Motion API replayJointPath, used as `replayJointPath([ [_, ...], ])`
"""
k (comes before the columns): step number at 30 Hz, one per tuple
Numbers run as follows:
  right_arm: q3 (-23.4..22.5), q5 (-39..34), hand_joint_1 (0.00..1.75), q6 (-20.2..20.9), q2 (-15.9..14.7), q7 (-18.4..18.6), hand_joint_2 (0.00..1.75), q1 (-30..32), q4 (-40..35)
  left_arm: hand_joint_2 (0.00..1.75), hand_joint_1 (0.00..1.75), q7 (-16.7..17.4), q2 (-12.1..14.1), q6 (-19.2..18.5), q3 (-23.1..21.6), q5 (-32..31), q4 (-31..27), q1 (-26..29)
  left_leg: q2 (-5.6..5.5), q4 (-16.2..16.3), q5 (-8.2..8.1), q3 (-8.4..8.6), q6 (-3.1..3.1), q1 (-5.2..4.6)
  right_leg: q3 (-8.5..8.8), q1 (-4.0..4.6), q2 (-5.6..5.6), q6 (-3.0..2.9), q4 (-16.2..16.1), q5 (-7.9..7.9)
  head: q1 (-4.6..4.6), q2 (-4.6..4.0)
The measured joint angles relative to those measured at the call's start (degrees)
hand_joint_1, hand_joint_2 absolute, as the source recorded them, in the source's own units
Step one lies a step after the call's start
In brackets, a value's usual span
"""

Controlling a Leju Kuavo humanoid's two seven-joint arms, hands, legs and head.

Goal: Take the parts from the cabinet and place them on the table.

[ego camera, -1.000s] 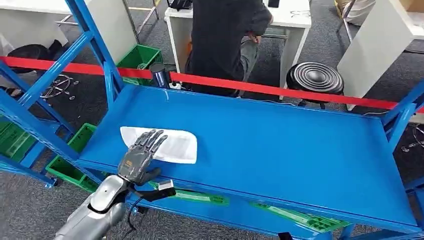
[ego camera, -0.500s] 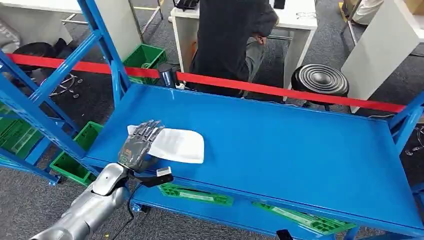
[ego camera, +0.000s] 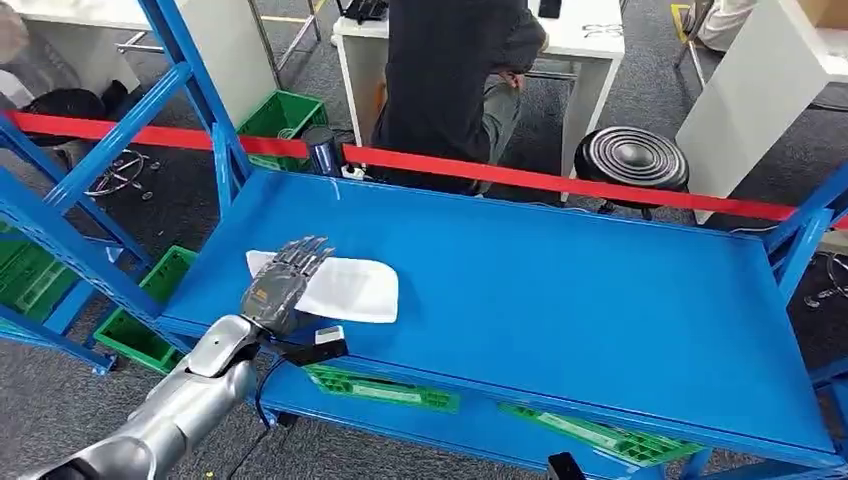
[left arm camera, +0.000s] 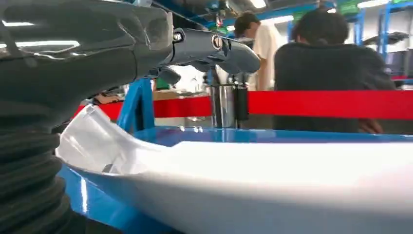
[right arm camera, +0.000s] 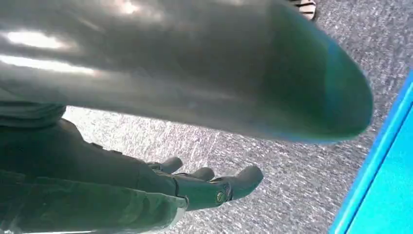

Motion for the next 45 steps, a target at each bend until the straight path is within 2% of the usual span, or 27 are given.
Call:
replayJointPath([
  [2,0.0,0.2,0.0,0.3,0.0,0.0,0.0,0.0,0.0,1.75,0.0,-0.7,-0.2,-2.0,0.0,1.5,0.1,-0.3,-0.02,-0.4,0.22,0.0,0.46,-0.22,0.23,0.03,-0.05,0.68,-0.4,0.2,0.04,0.0],
  [3,0.0,0.2,0.0,0.4,0.0,0.0,0.0,-0.1,0.0,1.75,0.0,-1.0,-0.3,-2.9,-0.1,1.8,0.1,-0.5,0.03,-2.1,1.19,1.29,0.72,0.68,-0.1,0.3,-0.14,0.87,0.0,-0.11,0.07,0.0],
  [4,0.1,0.2,0.0,0.5,-0.1,0.0,0.0,0.0,0.0,1.75,1.75,-1.4,-0.7,-4.3,-0.1,2.3,0.2,-0.9,0.23,-2.8,1.46,1.71,0.85,0.44,-0.79,0.35,-0.16,0.68,1.7,-1.13,0.31,0.0],
  [6,0.1,0.3,0.0,0.7,-0.2,0.0,0.0,-0.3,0.0,1.75,1.75,-1.7,-1.0,-6.0,-0.2,2.9,0.5,-1.2,0.37,-2.8,1.8,1.48,1.24,0.37,-4.99,0.25,-0.15,0.0,10.5,-4.96,0.39,0.0],
  [7,0.2,0.3,0.0,0.7,-0.3,0.0,0.0,-0.2,0.0,1.75,1.55,-1.8,-1.1,-6.8,-0.2,2.9,0.7,-1.1,0.36,-2.7,1.8,1.35,1.24,0.27,-7.41,0.17,-0.15,0.01,15.3,-6.65,0.35,0.0],
  [8,0.2,0.3,0.0,0.8,-0.4,0.0,0.0,-0.1,0.1,1.75,1.52,-2.0,-1.2,-7.5,-0.3,2.9,0.8,-1.2,0.31,-2.7,1.81,1.27,1.22,0.25,-9.0,0.13,-0.16,0.34,18.4,-7.26,0.37,0.0],
  [9,0.3,0.3,0.0,0.8,-0.5,0.0,0.0,0.0,0.1,1.75,1.54,-2.1,-1.2,-7.9,-0.5,2.9,0.9,-1.2,0.26,-2.6,1.8,1.28,1.2,0.26,-9.21,0.05,-0.17,0.79,18.4,-6.87,0.37,0.0],
  [10,0.4,0.3,0.0,0.8,-0.6,0.0,0.0,0.0,0.1,1.75,1.43,-2.2,-1.2,-8.4,-0.7,2.9,1.0,-1.2,0.23,-2.5,1.71,1.32,1.08,0.3,-7.9,-0.11,-0.18,1.5,15.6,-5.42,0.39,0.0],
  [12,0.4,0.3,0.0,0.8,-0.8,0.0,0.0,-0.1,0.1,1.75,1.45,-2.4,-1.2,-9.0,-1.1,2.9,1.2,-1.5,0.14,-1.8,1.28,1.24,0.47,0.43,-2.53,-0.46,-0.33,2.81,4.3,-0.9,0.42,0.0],
  [13,0.4,0.3,0.0,0.8,-0.9,-0.1,0.0,-0.1,0.1,1.75,1.41,-2.4,-1.2,-9.2,-1.2,2.9,1.3,-1.7,0.11,-1.2,0.94,0.91,-0.01,0.27,-0.72,-0.59,-0.56,2.72,0.4,-0.04,0.44,0.0],
  [15,0.5,0.2,0.0,1.0,-1.0,-0.4,0.0,-0.1,0.1,1.75,1.43,-2.7,-1.1,-9.4,-1.4,3.0,1.3,-1.9,0.09,-0.3,0.45,0.29,-0.56,-0.13,-0.81,-0.28,-0.3,1.31,0.4,0.16,0.24,0.0],
  [17,0.5,0.2,0.0,1.2,-1.0,-0.5,0.0,0.1,0.1,1.75,1.47,-2.9,-0.9,-9.4,-1.7,3.1,1.3,-1.9,0.15,-0.3,0.48,0.24,-0.84,0.18,-0.89,-0.01,-0.24,0.65,0.4,0.29,0.28,0.0],
  [18,0.5,0.2,0.0,1.4,-0.9,-0.6,0.0,0.1,0.1,1.75,1.47,-3.0,-0.6,-9.4,-1.9,3.4,1.3,-2.0,0.15,0.0,0.2,0.05,-1.1,0.37,-0.75,-0.75,-0.21,0.26,0.2,0.48,0.29,0.0],
  [19,0.5,0.0,0.0,1.5,-0.9,-0.8,0.0,0.1,0.1,1.75,1.48,-3.3,-0.6,-9.3,-2.0,3.7,1.3,-2.1,0.04,1.2,-0.85,-0.6,-1.56,0.42,-0.69,-0.68,-0.12,0.04,0.2,0.45,0.24,0.0],
  [22,0.5,-0.3,0.0,1.6,-1.0,-1.0,0.0,0.1,0.1,1.75,1.55,-3.7,-0.3,-9.3,-2.5,4.7,1.3,-2.5,0.0,14.2,-7.31,-6.59,-2.67,1.03,-0.79,-0.58,-0.1,-0.34,0.3,0.44,0.09,0.0],
  [24,0.5,-0.4,0.0,1.6,-1.0,-1.2,0.0,0.4,0.1,1.75,1.54,-4.0,-0.1,-9.4,-2.8,5.6,1.3,-2.5,0.0,18.6,-7.76,-8.93,-2.82,1.26,-0.77,-0.48,-0.07,-0.34,0.3,0.41,0.09,0.0],
  [26,0.5,-0.5,0.0,1.6,-1.0,-1.4,0.0,0.5,0.1,1.75,1.54,-4.3,0.0,-9.6,-2.9,6.7,1.3,-2.7,0.0,12.2,-3.75,-6.05,-2.37,1.31,-0.61,-0.41,0.07,-0.34,0.3,0.4,0.09,0.0],
  [28,0.5,-0.5,0.0,1.7,-0.9,-1.6,0.0,0.5,0.1,1.75,1.62,-4.5,0.2,-10.2,-3.1,8.4,1.1,-3.1,-0.27,1.2,0.81,-0.51,-1.09,1.06,-0.45,-0.45,0.23,-0.32,0.2,0.4,0.11,0.0],
  [29,0.5,-0.6,0.0,1.7,-0.7,-1.7,0.0,0.4,0.1,1.75,1.66,-4.8,0.2,-10.7,-3.0,10.0,0.7,-3.1,-0.11,0.0,-0.19,0.06,-0.9,0.82,-0.62,0.07,0.26,-0.17,0.2,0.46,0.24,0.0],
  [33,0.5,-0.8,0.0,1.7,-0.9,-2.0,0.0,0.9,0.2,1.75,1.66,-6.5,0.3,-14.3,-2.1,18.0,-1.4,-2.7,-0.13,-0.9,0.39,0.2,0.07,0.29,-0.33,-0.03,0.21,1.26,-0.6,0.85,0.11,0.0],
  [34,0.5,-0.9,0.0,1.7,-0.9,-2.1,0.0,1.0,0.2,1.75,1.66,-6.8,-0.1,-15.3,-1.7,19.9,-2.4,-2.2,0.02,-2.2,1.26,1.33,0.16,1.14,-0.84,-0.18,0.06,1.2,0.1,0.45,0.22,0.0],
  [35,0.5,-1.1,0.0,1.7,-1.0,-2.3,0.0,1.1,0.2,1.75,1.69,-7.1,-0.2,-17.3,-1.0,23.6,-3.9,-1.7,0.03,-2.7,1.53,1.61,0.72,0.89,-1.78,-0.01,0.03,0.78,2.4,-1.11,0.26,0.0],
  [37,0.5,-1.6,0.0,1.7,-1.2,-2.6,0.0,1.3,0.2,1.75,1.66,-7.3,-0.4,-20.8,-0.1,29.4,-6.9,0.0,0.1,-2.6,1.6,1.43,0.83,0.67,-5.67,-0.08,0.04,0.19,10.9,-4.87,0.46,0.0],
  [39,0.5,-1.9,0.0,1.8,-1.3,-3.0,0.0,1.9,0.5,1.75,1.68,-7.5,-0.8,-26.8,1.3,38.2,-11.6,2.6,-0.12,-2.5,1.55,1.29,0.85,0.36,-8.61,-0.09,0.03,0.51,17.4,-6.92,0.46,0.0],
  [41,0.6,-2.4,0.0,1.8,-1.3,-3.3,0.0,2.3,0.6,1.75,1.71,-7.1,-1.3,-35.6,3.2,50.6,-18.0,5.8,-0.29,-2.2,1.33,1.31,0.71,0.31,-5.94,-0.11,0.01,1.69,12.4,-4.62,0.46,0.0],
  [43,0.6,-2.7,0.0,2.0,-1.4,-3.7,0.0,2.3,0.7,1.75,1.68,-5.0,-1.7,-41.1,4.7,60.0,-25.4,9.7,-0.27,-1.2,0.69,1.14,0.14,0.34,0.03,-0.33,-0.26,2.79,1.0,-0.82,0.46,0.0],
  [45,0.6,-3.0,0.0,2.3,-1.2,-3.9,0.0,2.3,0.7,1.75,1.75,-3.8,-1.9,-43.7,5.2,66.1,-31.9,12.6,-0.17,0.1,0.03,0.42,-0.45,-0.15,0.31,-0.05,-0.08,1.41,0.2,-0.88,0.38,0.0],
])
